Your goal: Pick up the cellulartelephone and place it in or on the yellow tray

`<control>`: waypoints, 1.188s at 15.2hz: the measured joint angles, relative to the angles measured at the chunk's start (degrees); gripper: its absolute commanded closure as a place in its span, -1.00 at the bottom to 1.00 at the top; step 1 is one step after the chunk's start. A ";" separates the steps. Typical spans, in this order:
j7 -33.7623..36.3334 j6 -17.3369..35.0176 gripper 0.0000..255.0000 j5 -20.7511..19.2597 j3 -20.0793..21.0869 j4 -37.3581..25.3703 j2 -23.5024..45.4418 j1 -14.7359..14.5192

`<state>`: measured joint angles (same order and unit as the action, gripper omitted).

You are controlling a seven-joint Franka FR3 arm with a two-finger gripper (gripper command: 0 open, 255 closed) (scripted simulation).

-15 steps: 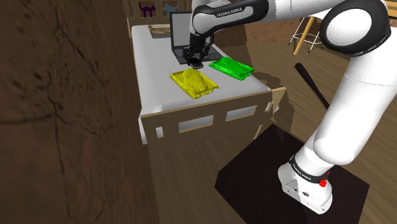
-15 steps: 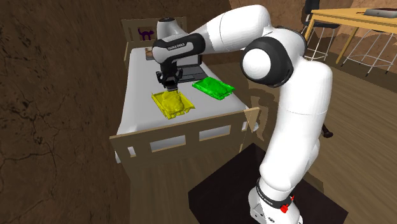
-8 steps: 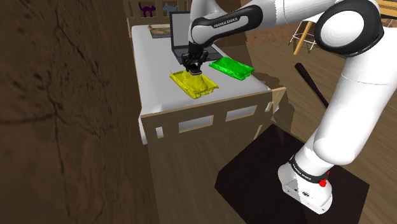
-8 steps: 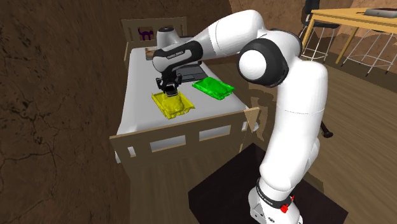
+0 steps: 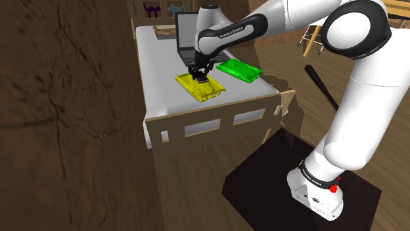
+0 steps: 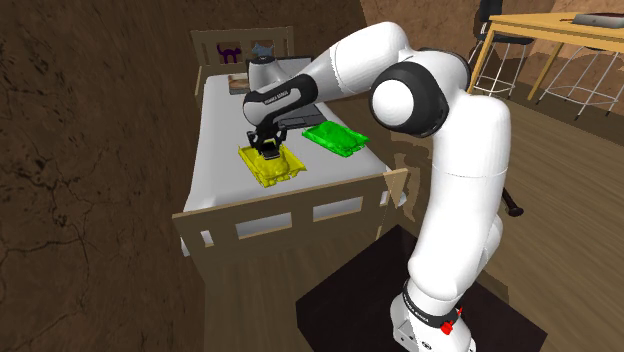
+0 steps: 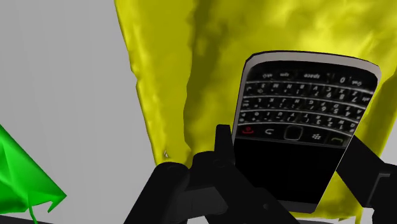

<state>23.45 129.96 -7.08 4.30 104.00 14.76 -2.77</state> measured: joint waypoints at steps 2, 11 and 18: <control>0.02 0.09 1.00 -0.01 0.00 0.05 0.03 -0.01; 0.03 0.13 -1.00 -0.02 0.00 0.07 0.03 -0.01; -0.38 -5.51 -1.00 0.63 0.30 -1.90 -3.69 -0.14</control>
<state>23.08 124.45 -6.45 4.60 102.10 11.06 -2.92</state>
